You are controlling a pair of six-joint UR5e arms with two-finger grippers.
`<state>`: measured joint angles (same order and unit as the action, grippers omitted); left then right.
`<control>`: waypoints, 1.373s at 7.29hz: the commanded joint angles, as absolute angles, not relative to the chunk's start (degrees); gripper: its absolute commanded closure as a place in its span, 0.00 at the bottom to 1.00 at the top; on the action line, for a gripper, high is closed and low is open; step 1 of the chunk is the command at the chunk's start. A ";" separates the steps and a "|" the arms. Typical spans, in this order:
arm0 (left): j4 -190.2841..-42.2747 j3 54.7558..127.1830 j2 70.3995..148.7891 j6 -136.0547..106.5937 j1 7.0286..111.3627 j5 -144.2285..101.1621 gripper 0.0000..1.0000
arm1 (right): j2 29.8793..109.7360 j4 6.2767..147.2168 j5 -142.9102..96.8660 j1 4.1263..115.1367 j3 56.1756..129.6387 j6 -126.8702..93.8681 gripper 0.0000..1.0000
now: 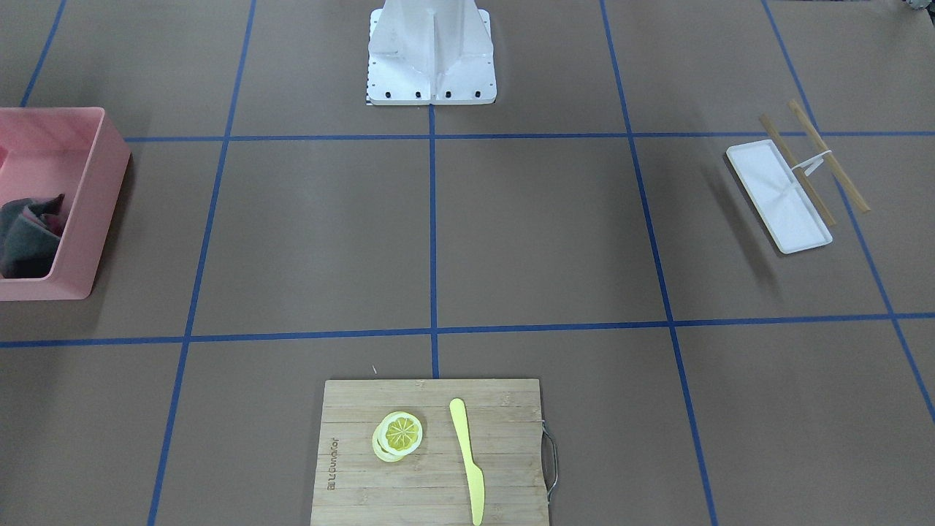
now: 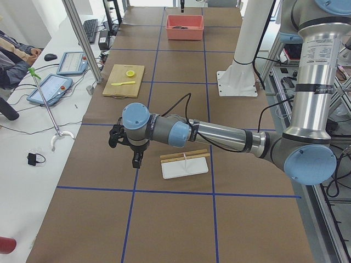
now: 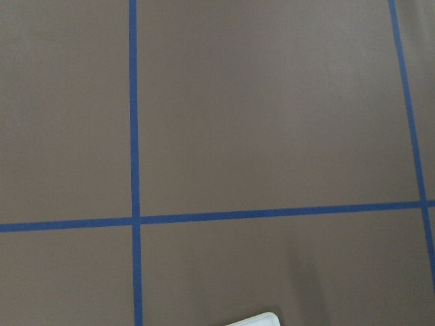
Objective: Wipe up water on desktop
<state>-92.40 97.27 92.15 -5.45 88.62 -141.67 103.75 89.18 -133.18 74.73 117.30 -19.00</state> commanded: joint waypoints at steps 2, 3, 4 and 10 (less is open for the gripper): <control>-91.06 98.08 89.21 -3.34 89.03 -141.07 0.02 | 103.45 89.12 -133.51 74.79 117.25 -18.63 0.00; -91.14 98.26 88.25 -3.34 88.69 -141.06 0.02 | 103.01 89.12 -133.51 74.71 116.81 -18.72 0.00; -91.06 98.61 88.50 -3.43 88.59 -141.15 0.02 | 102.66 89.03 -133.51 74.79 117.68 -19.07 0.00; -91.14 98.26 89.82 -6.77 87.28 -141.77 0.02 | 102.22 78.93 -133.42 72.70 112.43 -18.99 0.00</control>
